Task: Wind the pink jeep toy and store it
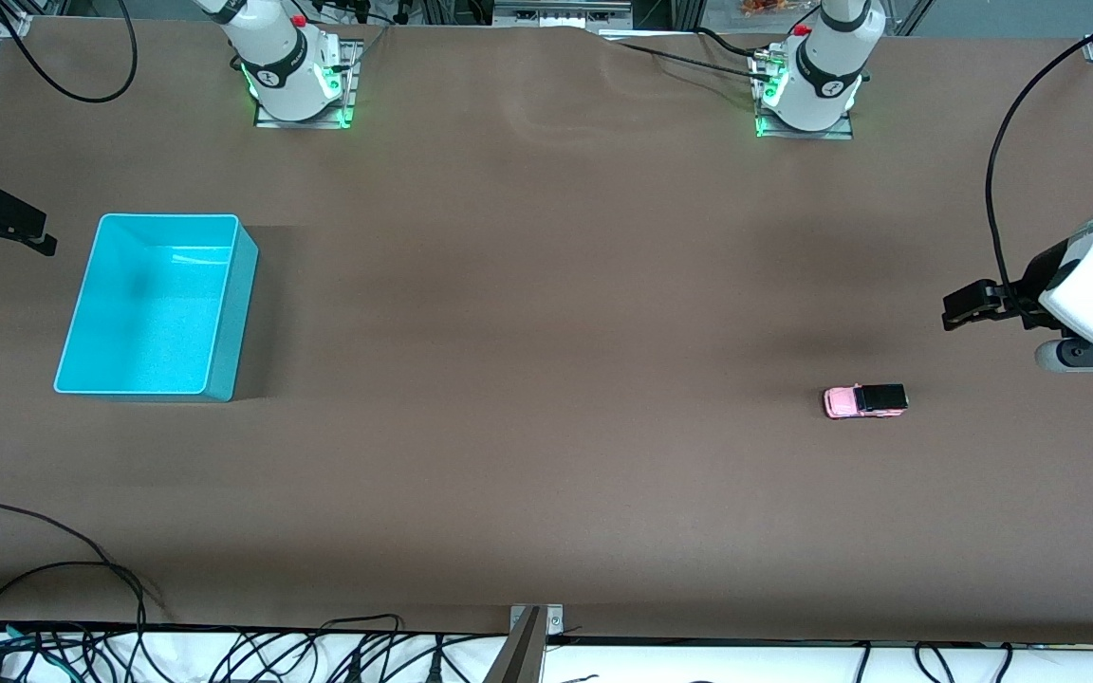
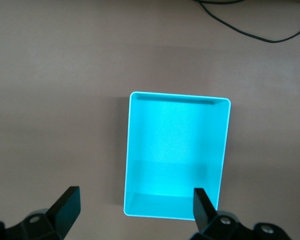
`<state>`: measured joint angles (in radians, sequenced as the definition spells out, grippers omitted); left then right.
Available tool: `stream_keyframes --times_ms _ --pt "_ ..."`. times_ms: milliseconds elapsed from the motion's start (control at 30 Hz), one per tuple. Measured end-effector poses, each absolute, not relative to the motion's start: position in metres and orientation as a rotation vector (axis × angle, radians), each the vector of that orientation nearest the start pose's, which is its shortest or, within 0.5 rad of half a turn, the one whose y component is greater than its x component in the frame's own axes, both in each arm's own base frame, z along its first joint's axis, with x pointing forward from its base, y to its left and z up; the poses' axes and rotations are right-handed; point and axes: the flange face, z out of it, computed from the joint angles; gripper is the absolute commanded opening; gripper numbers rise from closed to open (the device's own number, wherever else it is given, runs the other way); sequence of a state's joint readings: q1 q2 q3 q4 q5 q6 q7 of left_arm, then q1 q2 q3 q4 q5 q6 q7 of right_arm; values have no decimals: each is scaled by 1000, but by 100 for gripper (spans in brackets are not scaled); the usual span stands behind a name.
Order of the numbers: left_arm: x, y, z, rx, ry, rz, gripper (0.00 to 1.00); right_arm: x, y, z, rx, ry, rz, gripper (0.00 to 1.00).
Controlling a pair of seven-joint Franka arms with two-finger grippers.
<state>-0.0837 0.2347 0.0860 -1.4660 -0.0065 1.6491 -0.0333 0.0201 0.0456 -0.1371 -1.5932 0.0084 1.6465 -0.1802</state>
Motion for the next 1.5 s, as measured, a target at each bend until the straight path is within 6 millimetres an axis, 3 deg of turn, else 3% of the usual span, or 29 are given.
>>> stream_keyframes --times_ms 200,367,533,767,1100,1367,1500 --pt "628 -3 542 -3124 -82 80 100 571 -65 595 -3139 -98 -13 100" --pt "630 9 533 -3108 -267 101 100 571 -65 595 -3139 -99 -13 100" --pt "637 16 509 -3070 -474 156 100 571 -65 595 -3139 -99 -13 100" --pt "656 21 460 -2934 -927 178 100 571 -64 595 -3139 -99 -13 100" --pt "682 24 387 -2611 -1589 113 100 571 -64 595 -3139 -100 -13 100" --pt "679 27 317 -2333 -2012 16 100 571 -63 595 -3139 -102 -13 100" --pt "671 30 285 -2227 -2124 13 100 571 -63 595 -3139 -102 -13 100"
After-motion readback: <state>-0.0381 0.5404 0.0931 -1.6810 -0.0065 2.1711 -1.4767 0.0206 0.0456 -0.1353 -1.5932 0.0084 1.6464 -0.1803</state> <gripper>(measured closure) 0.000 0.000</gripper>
